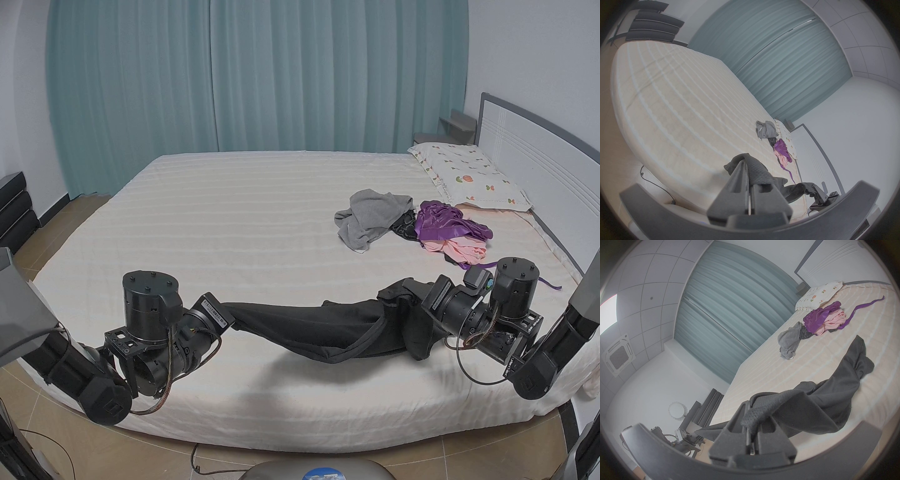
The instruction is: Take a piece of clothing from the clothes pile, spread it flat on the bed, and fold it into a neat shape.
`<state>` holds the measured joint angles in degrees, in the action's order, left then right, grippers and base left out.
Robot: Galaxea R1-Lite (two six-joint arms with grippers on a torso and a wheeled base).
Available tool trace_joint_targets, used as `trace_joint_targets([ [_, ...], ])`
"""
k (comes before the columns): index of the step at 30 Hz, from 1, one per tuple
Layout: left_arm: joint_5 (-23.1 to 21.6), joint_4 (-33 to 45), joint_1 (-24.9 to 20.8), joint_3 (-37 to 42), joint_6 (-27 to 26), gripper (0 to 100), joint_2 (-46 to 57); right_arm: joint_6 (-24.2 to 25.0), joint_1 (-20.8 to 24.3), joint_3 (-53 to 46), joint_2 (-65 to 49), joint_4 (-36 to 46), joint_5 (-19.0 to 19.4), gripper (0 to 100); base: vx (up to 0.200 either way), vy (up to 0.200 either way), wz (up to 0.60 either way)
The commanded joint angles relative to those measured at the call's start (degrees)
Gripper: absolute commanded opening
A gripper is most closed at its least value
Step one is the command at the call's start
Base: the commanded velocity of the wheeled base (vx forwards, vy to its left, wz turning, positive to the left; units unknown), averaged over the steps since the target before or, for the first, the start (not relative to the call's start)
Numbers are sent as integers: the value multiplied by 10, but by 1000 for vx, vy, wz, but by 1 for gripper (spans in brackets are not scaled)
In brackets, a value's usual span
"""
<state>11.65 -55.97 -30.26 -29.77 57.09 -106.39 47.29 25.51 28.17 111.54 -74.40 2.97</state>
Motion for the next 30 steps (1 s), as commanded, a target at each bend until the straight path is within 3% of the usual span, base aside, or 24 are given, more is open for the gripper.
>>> trace_joint_targets([
  [1, 0, 0, -1, 1, 0, 0, 1, 0, -1, 0, 1, 0, 0, 0, 0, 200, 0],
  [30, 2, -2, 0, 16, 0, 0, 3, 2, 1, 11, 11, 0, 4, 0, 0, 200, 0],
])
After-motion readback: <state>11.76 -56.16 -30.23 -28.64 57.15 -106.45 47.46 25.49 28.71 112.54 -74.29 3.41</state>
